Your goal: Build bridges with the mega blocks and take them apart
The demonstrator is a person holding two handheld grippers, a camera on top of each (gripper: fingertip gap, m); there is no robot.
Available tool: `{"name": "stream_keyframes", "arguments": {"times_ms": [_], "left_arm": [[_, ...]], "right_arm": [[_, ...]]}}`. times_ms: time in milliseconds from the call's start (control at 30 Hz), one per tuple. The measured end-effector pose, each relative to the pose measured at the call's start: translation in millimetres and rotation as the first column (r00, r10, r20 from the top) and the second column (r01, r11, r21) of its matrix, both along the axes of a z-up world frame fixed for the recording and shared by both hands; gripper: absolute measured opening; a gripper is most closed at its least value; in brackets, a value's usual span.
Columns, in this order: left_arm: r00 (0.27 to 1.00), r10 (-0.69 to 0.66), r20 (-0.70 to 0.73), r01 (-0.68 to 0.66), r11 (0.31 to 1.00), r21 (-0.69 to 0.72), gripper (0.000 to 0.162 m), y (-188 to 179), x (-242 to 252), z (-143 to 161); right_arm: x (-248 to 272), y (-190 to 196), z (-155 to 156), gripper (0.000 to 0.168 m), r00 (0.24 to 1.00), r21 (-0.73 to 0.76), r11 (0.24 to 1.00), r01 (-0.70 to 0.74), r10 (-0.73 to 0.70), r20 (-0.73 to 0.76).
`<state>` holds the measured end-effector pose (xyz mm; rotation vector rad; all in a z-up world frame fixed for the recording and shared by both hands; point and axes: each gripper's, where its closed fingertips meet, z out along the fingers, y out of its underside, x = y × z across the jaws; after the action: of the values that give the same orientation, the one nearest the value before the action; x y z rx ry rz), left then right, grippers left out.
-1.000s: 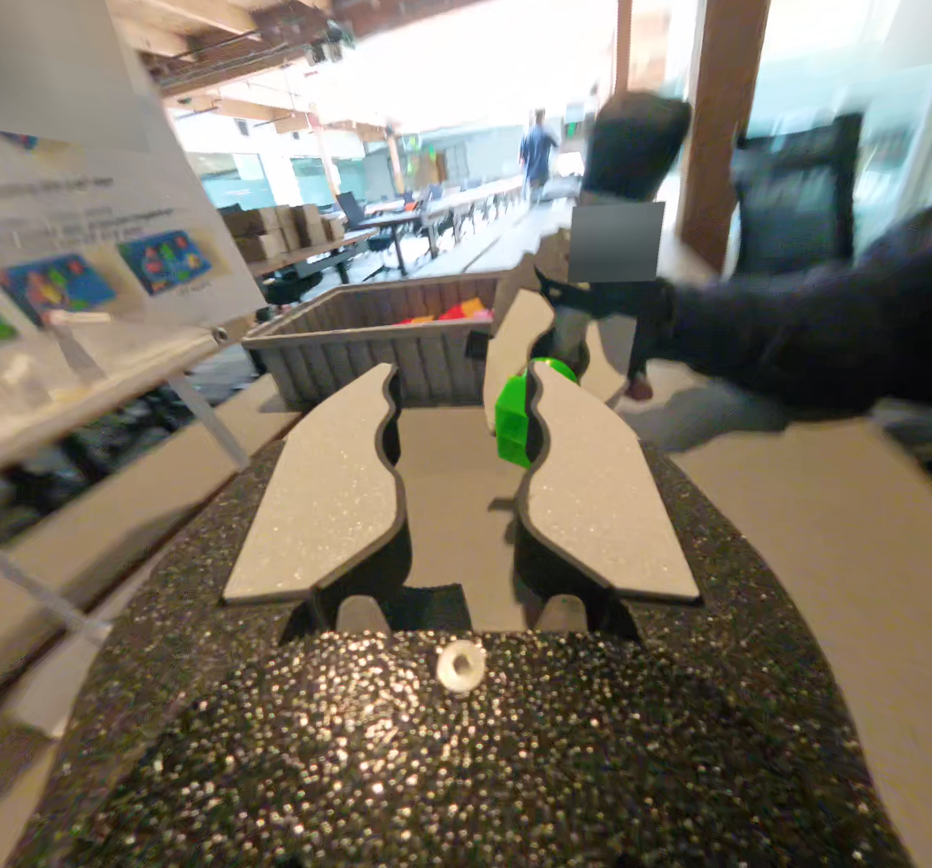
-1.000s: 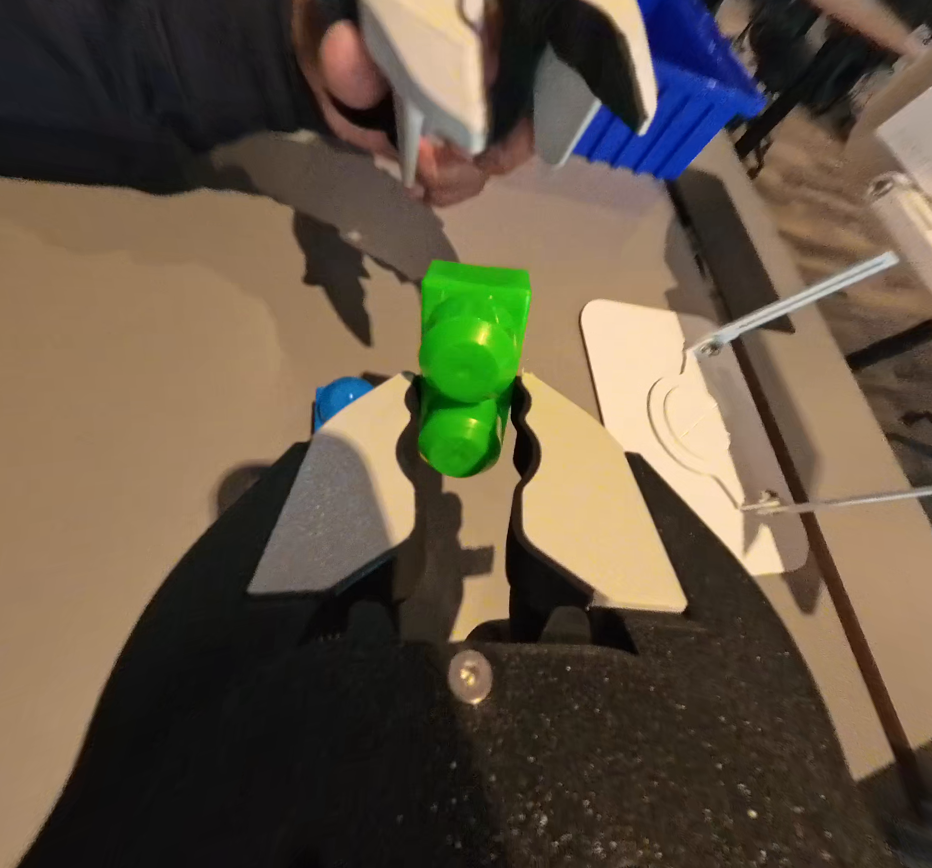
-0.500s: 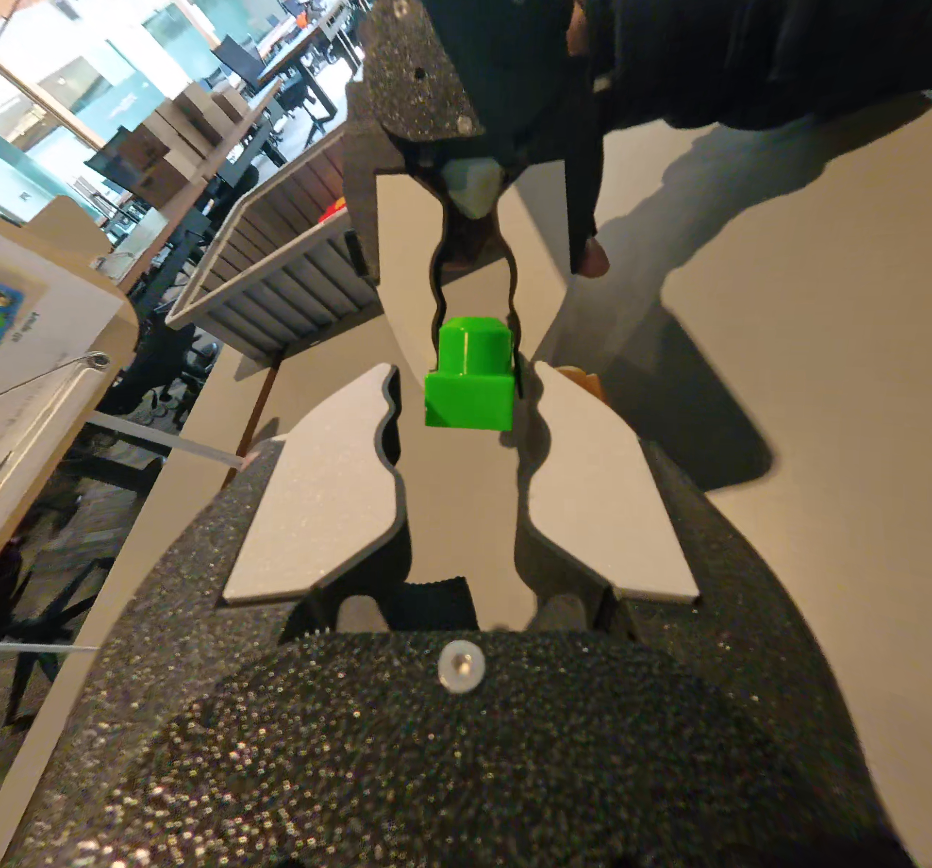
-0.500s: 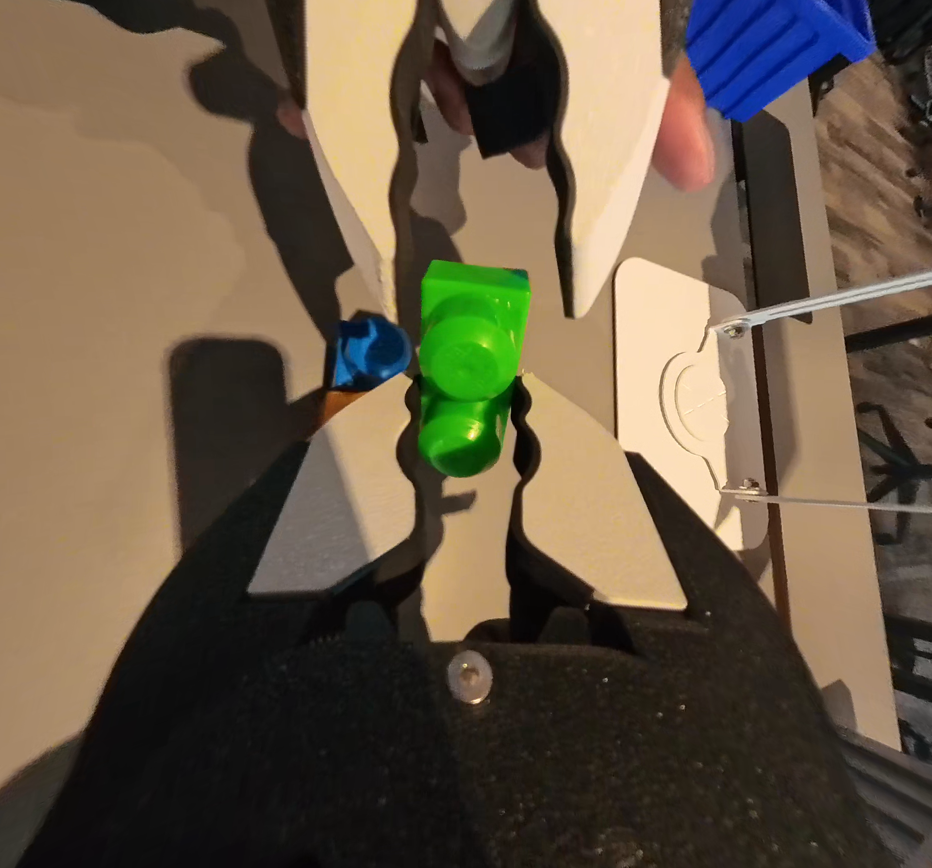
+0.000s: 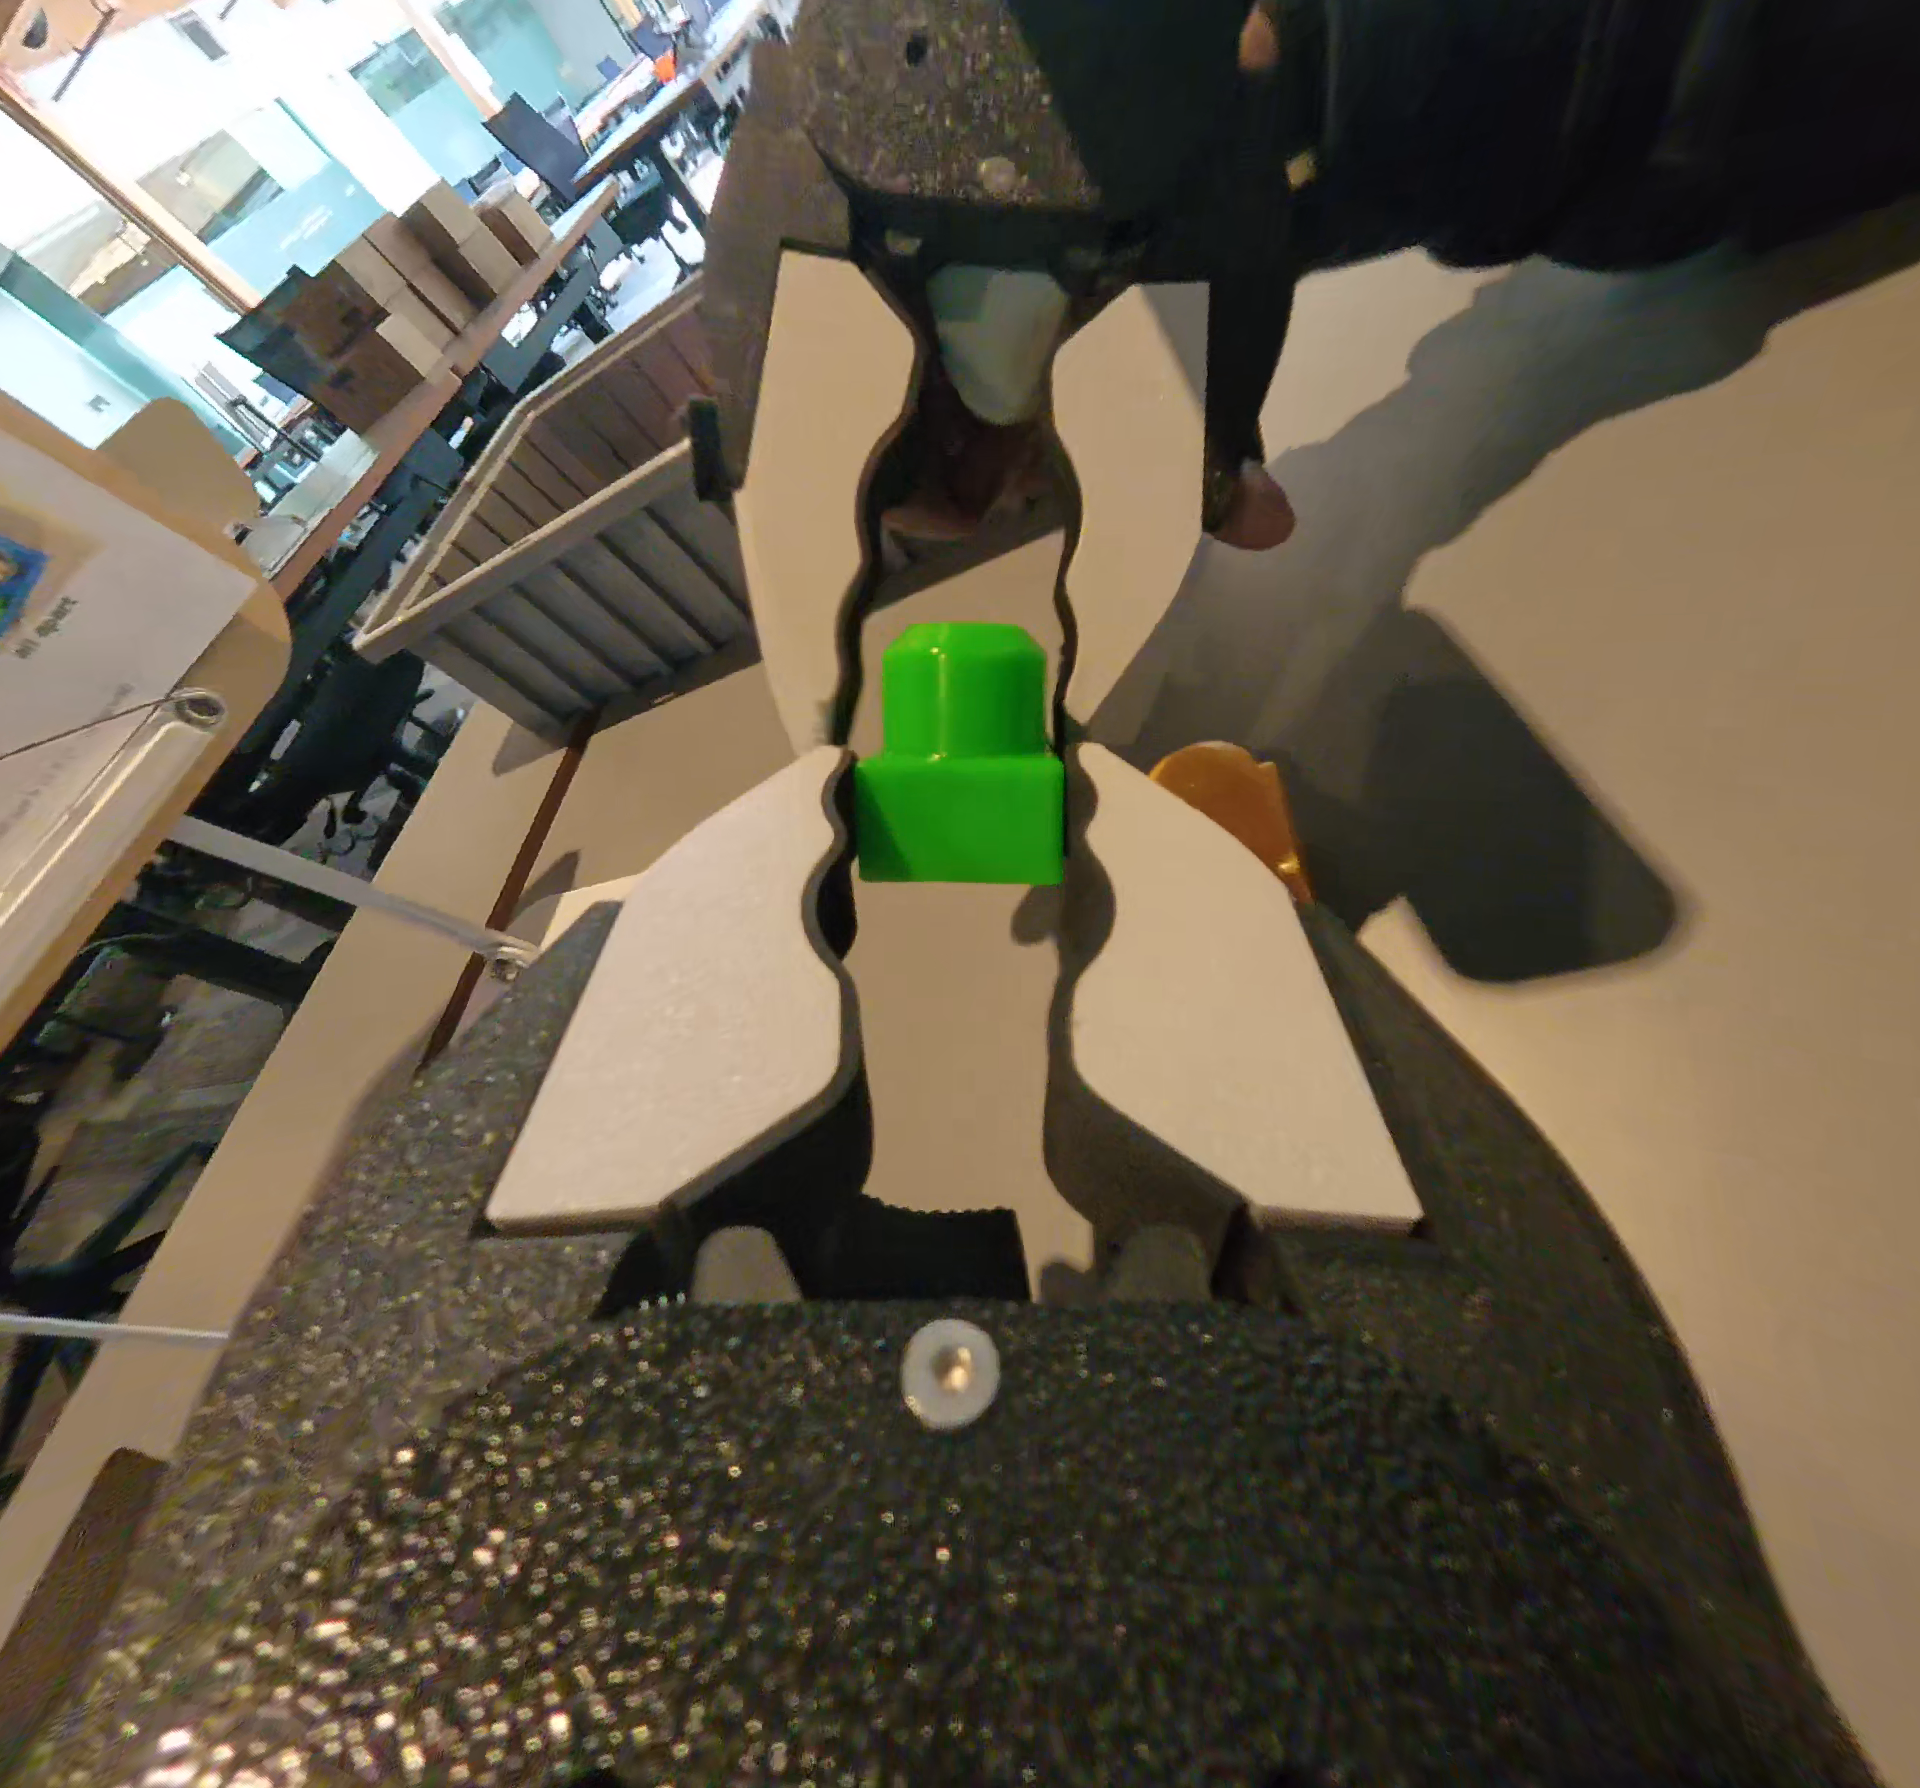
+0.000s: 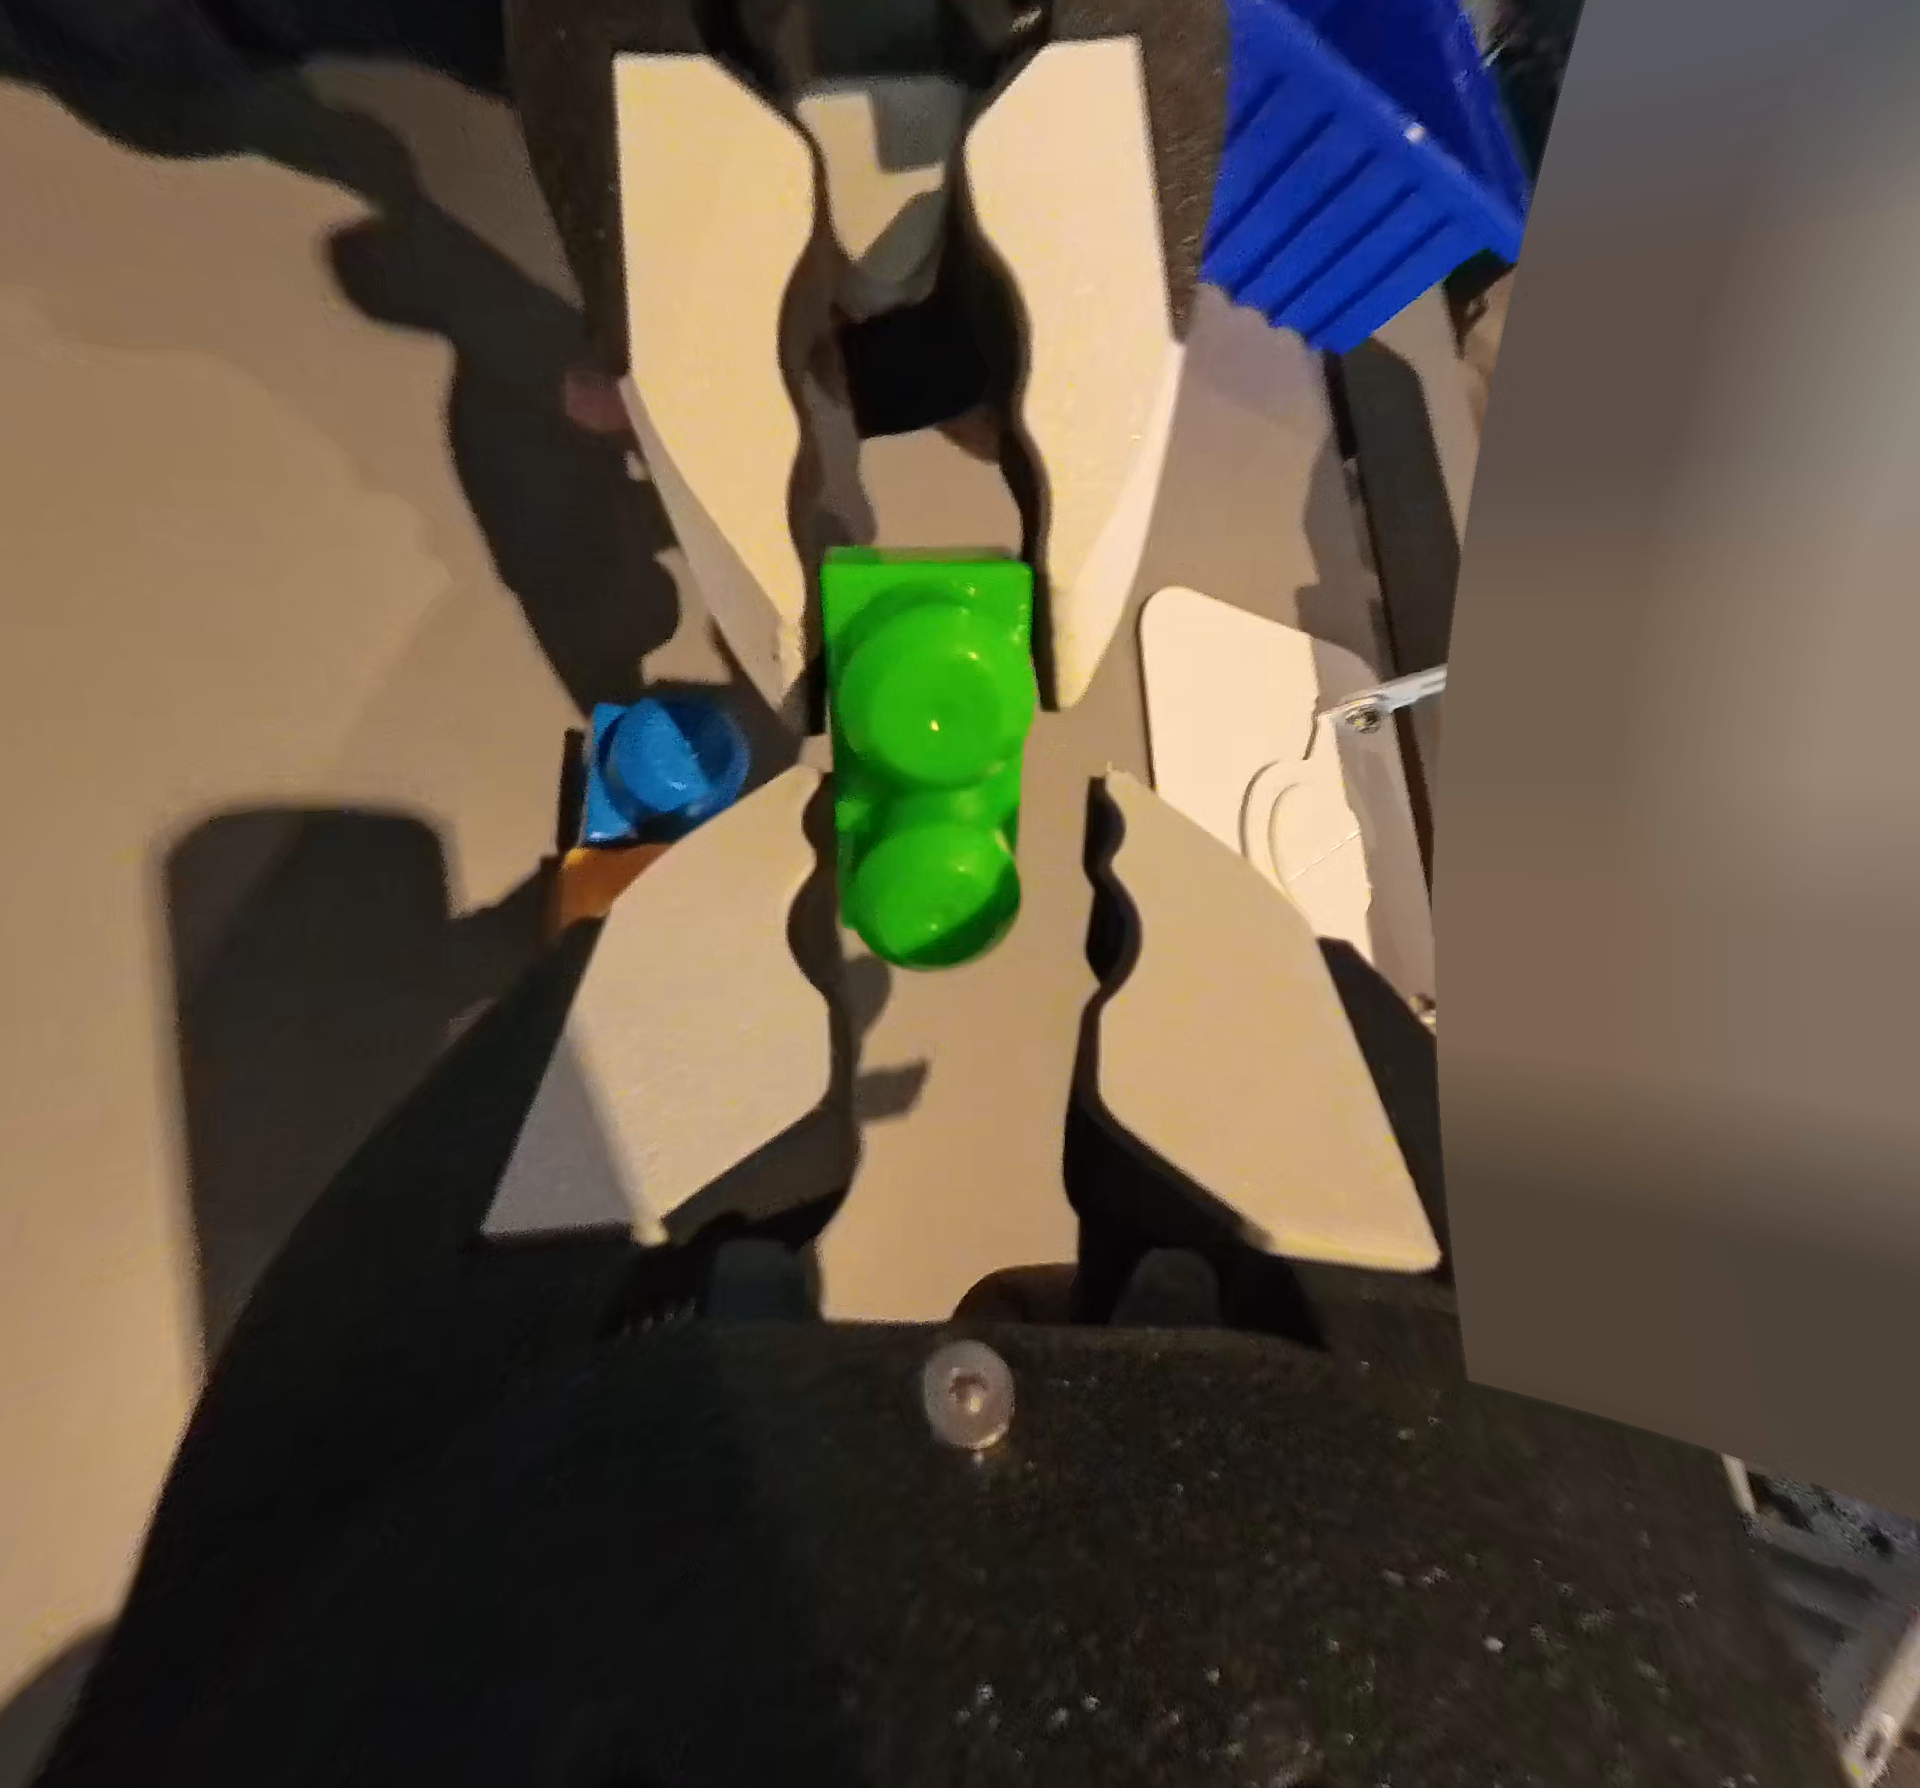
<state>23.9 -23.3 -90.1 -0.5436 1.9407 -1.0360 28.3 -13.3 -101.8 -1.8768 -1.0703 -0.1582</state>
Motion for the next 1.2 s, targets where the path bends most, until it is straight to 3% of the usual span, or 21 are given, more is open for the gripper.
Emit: {"name": "stream_keyframes", "arguments": {"times_ms": [33,200,433,667,1200], "left_arm": [[1.0,-0.003,0.011,0.003,1.0,-0.027,0.036,1,0,2],[0.996,0.003,0.088,0.016,0.976,-0.216,0.036,12,3,17],[0.981,0.026,0.194,0.074,0.869,-0.489,0.036,35,2,36],[0.984,0.018,0.179,0.092,0.805,-0.586,0.036,47,4,33],[0.988,0.005,0.152,0.093,0.768,-0.634,0.036,58,2,30]], "right_arm": [[1,2,5,0.05,0.999,0.026,1.0,0.002,-0.001,-0.034],[7,5,29,0.067,0.961,0.149,0.989,-0.005,0.046,-0.272],[16,10,32,0.064,0.82,0.227,0.974,-0.001,0.131,-0.557],[21,19,6,0.06,0.769,0.196,0.981,-0.01,0.133,-0.625],[30,18,14,0.057,0.684,0.196,0.98,-0.02,0.156,-0.712]]}}
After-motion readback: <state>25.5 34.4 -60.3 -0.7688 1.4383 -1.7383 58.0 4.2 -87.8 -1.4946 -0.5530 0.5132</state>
